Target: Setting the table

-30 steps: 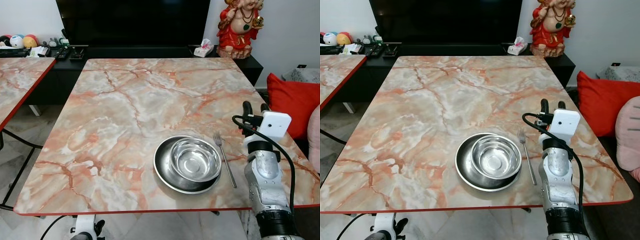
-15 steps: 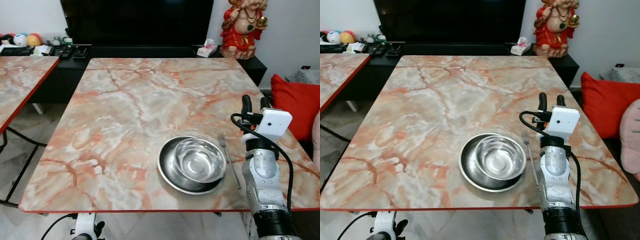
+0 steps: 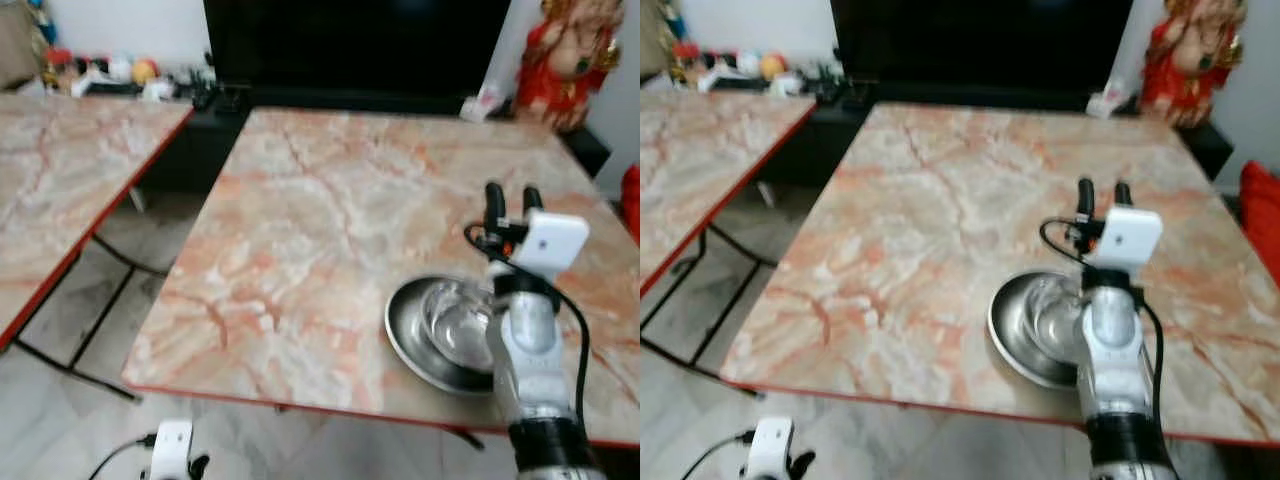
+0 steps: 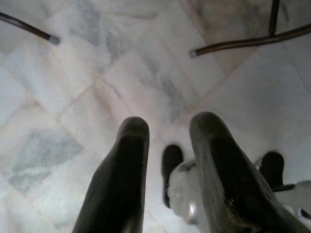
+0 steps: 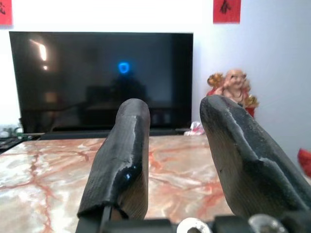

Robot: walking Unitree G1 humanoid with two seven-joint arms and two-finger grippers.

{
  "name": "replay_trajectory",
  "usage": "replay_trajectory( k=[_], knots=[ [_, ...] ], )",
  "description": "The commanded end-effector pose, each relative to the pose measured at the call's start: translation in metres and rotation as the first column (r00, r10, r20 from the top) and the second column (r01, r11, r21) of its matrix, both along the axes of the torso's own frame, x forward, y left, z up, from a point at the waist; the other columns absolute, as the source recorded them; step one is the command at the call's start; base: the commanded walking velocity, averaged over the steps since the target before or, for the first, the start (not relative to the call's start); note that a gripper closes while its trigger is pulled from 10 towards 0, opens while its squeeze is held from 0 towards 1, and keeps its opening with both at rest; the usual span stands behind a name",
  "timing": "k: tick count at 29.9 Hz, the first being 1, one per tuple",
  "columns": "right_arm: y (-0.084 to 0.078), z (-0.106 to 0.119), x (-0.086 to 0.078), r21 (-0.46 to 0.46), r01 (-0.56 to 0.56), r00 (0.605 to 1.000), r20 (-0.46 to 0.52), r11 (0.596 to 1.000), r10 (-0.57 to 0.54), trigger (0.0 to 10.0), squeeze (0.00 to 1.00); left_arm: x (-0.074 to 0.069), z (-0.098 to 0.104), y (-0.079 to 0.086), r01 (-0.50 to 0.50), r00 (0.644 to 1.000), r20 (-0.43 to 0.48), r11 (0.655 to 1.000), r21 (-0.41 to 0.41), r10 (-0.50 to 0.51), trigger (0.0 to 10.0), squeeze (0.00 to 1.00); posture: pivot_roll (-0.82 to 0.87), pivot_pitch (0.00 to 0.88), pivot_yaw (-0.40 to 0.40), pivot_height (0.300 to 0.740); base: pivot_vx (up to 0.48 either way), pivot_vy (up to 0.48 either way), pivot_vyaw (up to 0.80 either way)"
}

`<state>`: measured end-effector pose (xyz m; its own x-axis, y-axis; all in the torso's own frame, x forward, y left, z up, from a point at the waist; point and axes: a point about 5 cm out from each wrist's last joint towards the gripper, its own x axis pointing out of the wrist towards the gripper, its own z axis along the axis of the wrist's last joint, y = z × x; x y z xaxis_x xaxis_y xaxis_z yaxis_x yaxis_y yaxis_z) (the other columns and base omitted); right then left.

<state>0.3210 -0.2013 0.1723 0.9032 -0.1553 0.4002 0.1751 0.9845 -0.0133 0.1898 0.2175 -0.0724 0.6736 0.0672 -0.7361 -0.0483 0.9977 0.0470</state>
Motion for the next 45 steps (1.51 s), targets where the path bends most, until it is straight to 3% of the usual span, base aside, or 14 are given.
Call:
replay_trajectory(
  k=[1,45],
  knots=[
    [0.0076,0.0046,0.0029,0.002,-0.024,1.000,0.016,1.000,0.024,10.0,0.00,-0.0040,-0.0016,0.0042,-0.002,1.000,-0.023,1.000,0.013,0.003,10.0,0.00,0.10,0.000,-0.027,0.728,0.000,0.315,0.00],
    [0.0139,0.0051,0.0081,0.065,-0.047,0.999,0.013,0.997,0.046,10.0,0.00,0.0001,0.0005,0.0051,-0.027,1.000,-0.011,1.000,0.006,0.027,10.0,0.00,0.11,0.000,-0.025,0.728,0.000,0.321,0.00]
  ],
)
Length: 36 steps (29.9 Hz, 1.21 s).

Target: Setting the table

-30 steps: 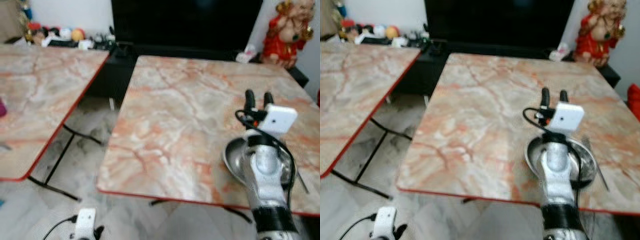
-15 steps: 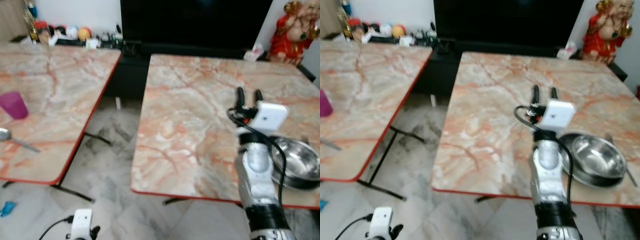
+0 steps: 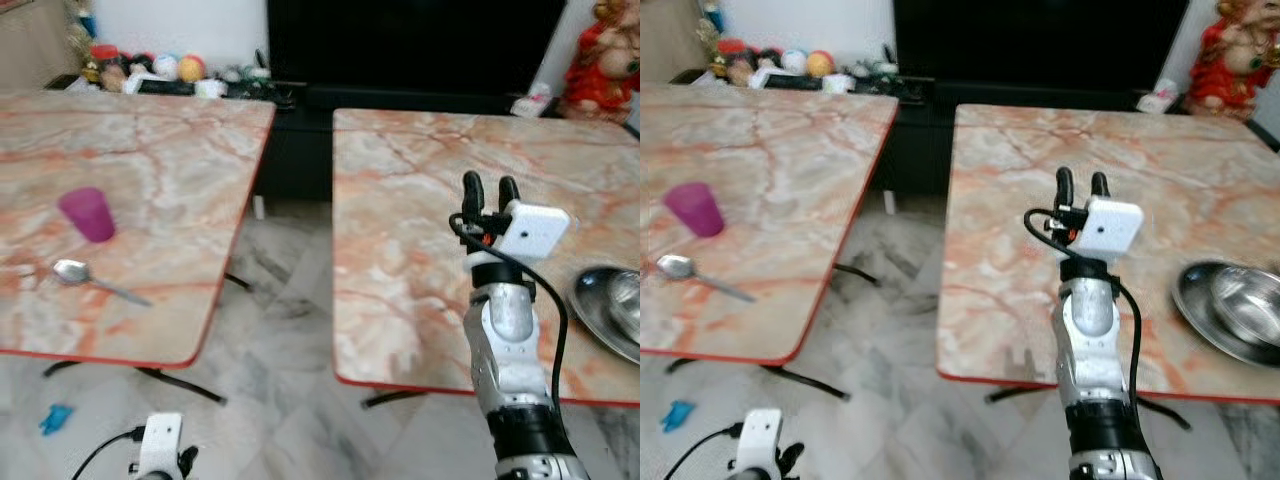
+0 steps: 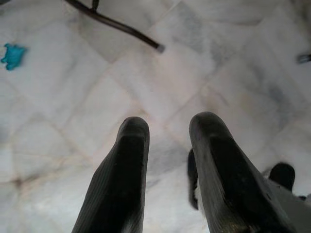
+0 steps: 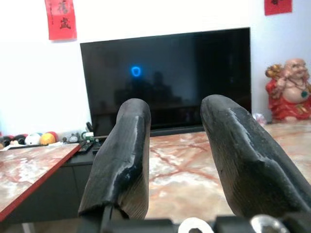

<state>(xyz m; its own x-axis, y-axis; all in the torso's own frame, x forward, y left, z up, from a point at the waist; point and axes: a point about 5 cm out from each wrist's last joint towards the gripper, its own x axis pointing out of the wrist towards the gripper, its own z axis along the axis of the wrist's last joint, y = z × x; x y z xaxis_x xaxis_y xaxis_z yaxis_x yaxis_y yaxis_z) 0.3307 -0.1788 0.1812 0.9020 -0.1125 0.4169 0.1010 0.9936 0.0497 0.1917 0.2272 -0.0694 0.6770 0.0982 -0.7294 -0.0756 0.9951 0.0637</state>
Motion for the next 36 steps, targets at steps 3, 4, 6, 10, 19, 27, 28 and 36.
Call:
replay_trajectory(
  k=[3,4,6,10,19,27,28,36],
  knots=[
    [-0.009,-0.004,-0.001,0.006,0.027,1.000,-0.016,1.000,-0.026,10.0,0.00,-0.002,-0.002,-0.005,0.000,1.000,-0.018,1.000,-0.012,0.000,10.0,0.00,0.11,0.000,-0.025,0.728,0.000,0.326,0.00],
    [-0.009,-0.004,-0.001,0.006,0.026,1.000,-0.016,1.000,-0.026,10.0,0.00,-0.002,-0.002,-0.005,0.000,1.000,-0.018,1.000,-0.012,0.000,10.0,0.00,0.11,0.000,-0.025,0.728,0.000,0.326,0.00],
    [-0.008,-0.004,-0.001,0.006,0.025,1.000,-0.017,1.000,-0.025,10.0,0.00,-0.001,-0.002,-0.005,0.000,1.000,-0.017,1.000,-0.012,0.000,10.0,0.00,0.11,0.000,-0.026,0.728,0.000,0.326,0.00],
    [-0.006,-0.004,-0.001,0.005,0.022,1.000,-0.019,1.000,-0.021,10.0,0.00,-0.001,-0.002,-0.005,-0.001,1.000,-0.017,1.000,-0.014,0.000,10.0,0.00,0.11,0.000,-0.026,0.728,0.000,0.327,0.00],
    [-0.003,-0.009,-0.001,0.008,0.013,0.999,-0.032,1.000,-0.013,10.0,0.00,-0.001,-0.002,-0.005,0.001,1.000,-0.015,1.000,-0.015,-0.001,10.0,0.00,0.11,0.000,-0.027,0.728,0.000,0.325,0.00],
    [-0.003,-0.014,-0.001,0.007,0.011,0.999,-0.049,1.000,-0.010,10.0,0.00,-0.001,-0.002,-0.005,-0.001,1.000,-0.015,1.000,-0.016,0.001,10.0,0.00,0.11,0.000,-0.028,0.728,0.000,0.327,0.00],
    [-0.003,-0.014,-0.001,0.007,0.011,0.999,-0.049,1.000,-0.010,10.0,0.00,-0.001,-0.002,-0.005,-0.001,1.000,-0.015,1.000,-0.016,0.001,10.0,0.00,0.11,0.000,-0.028,0.728,0.000,0.326,0.00],
    [-0.001,-0.015,-0.001,0.007,0.003,0.999,-0.053,1.000,-0.003,10.0,0.00,-0.001,-0.002,-0.006,-0.001,1.000,-0.016,1.000,-0.017,0.001,10.0,0.00,0.11,0.000,-0.027,0.728,0.000,0.328,0.00]
  ],
)
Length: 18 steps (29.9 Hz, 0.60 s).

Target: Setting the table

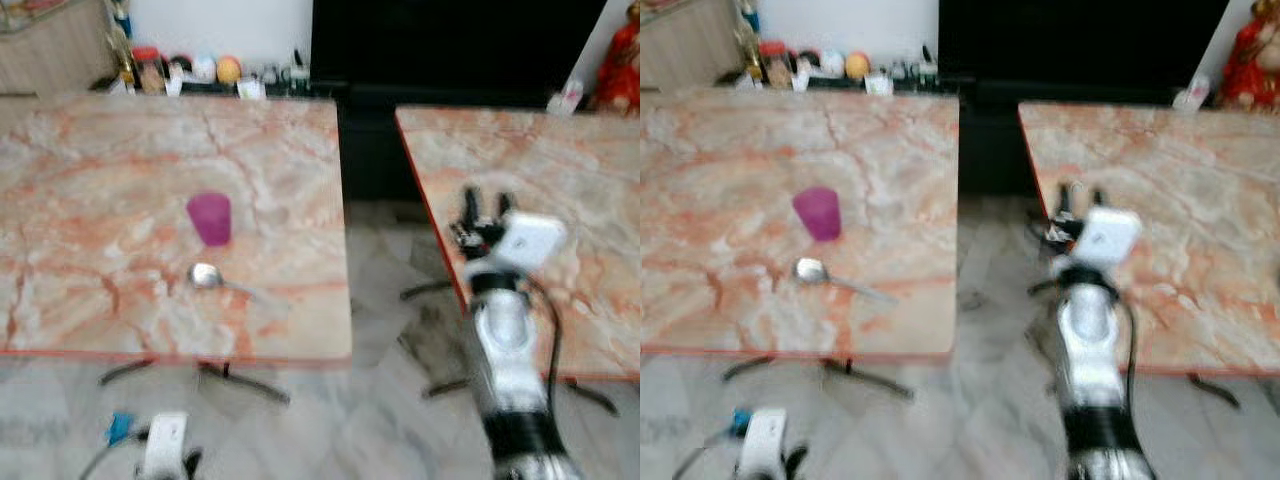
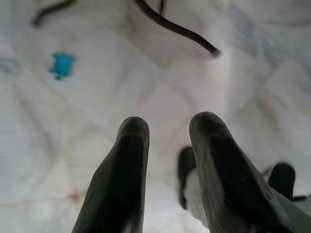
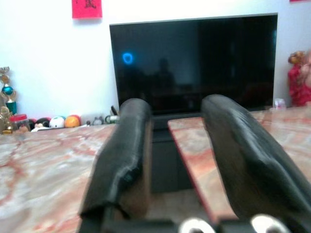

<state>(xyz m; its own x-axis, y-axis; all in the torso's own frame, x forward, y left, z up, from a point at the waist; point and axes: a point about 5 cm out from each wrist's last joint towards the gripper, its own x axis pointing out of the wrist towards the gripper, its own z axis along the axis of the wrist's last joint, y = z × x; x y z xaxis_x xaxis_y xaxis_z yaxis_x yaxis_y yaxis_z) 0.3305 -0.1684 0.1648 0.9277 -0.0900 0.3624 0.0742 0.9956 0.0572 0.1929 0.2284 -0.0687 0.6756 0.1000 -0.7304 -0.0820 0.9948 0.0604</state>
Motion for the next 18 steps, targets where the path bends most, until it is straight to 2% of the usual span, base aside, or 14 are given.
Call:
replay_trajectory(
  k=[1,18],
  knots=[
    [-0.0112,0.0015,-0.0007,-0.007,0.033,0.999,0.005,0.999,-0.033,10.0,0.00,-0.0026,-0.0032,-0.0067,0.005,1.000,-0.015,1.000,-0.014,-0.005,10.0,0.00,0.11,0.000,-0.027,0.728,0.000,0.326,0.00],
    [-0.0104,0.0012,-0.0003,-0.012,0.029,1.000,0.003,1.000,-0.029,10.0,0.00,-0.0020,-0.0030,-0.0071,0.004,1.000,-0.013,1.000,-0.014,-0.004,10.0,0.00,0.11,0.000,-0.028,0.728,0.000,0.328,0.00]
  ],
)
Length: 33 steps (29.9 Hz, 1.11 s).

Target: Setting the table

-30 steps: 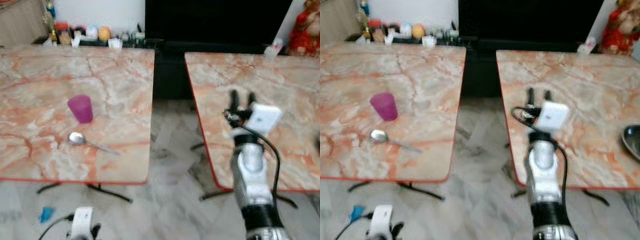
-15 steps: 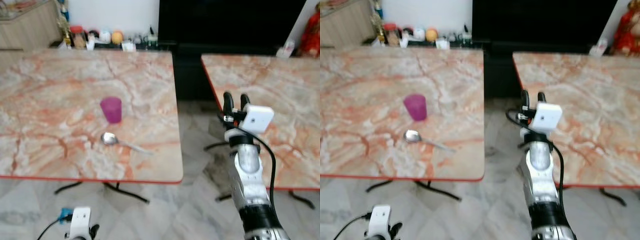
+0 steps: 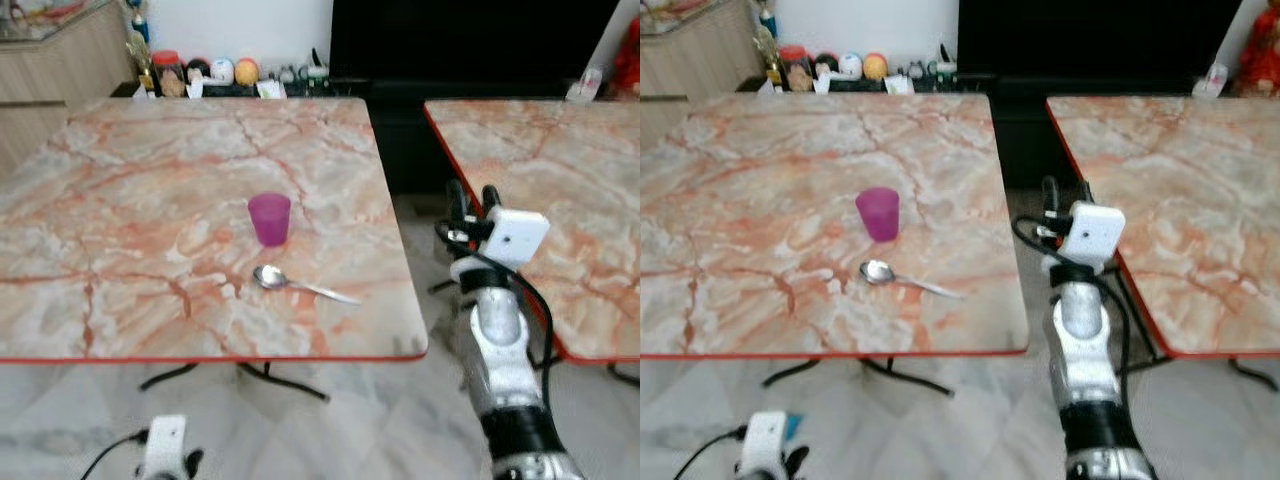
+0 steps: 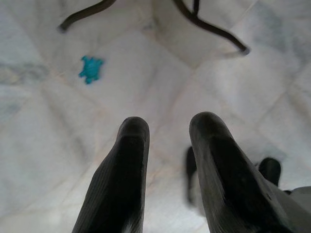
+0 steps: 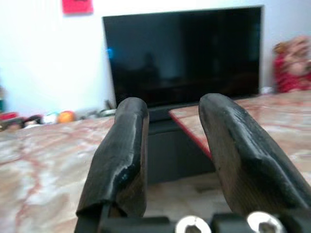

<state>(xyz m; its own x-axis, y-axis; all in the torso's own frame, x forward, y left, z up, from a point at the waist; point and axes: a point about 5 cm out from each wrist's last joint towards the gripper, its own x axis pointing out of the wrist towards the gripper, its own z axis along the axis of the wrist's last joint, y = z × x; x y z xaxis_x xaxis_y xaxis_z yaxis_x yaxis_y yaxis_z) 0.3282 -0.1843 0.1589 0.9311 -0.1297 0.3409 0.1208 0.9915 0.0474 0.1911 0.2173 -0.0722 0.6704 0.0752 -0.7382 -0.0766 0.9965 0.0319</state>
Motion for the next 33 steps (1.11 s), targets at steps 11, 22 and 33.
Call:
replay_trajectory(
  k=[11,22,33],
  knots=[
    [0.0076,0.0066,0.0021,-0.009,-0.027,0.999,0.025,1.000,0.028,10.0,0.00,0.0007,0.0011,0.0034,0.008,1.000,0.001,1.000,0.021,-0.008,10.0,0.00,0.12,0.000,-0.029,0.728,0.000,0.234,0.00],
    [0.0095,0.0067,0.0025,-0.015,-0.037,0.999,0.024,0.999,0.037,10.0,0.00,0.0023,0.0021,0.0033,0.006,1.000,0.012,1.000,0.019,-0.006,10.0,0.00,0.12,0.000,-0.028,0.728,0.000,0.000,0.00],
    [0.0146,0.0092,0.0012,-0.040,-0.061,0.997,0.041,0.997,0.063,10.0,0.00,0.0031,0.0031,0.0056,-0.006,1.000,0.019,1.000,0.030,0.006,10.0,0.00,0.12,0.000,-0.028,0.728,0.138,0.000,0.44]
  ],
)
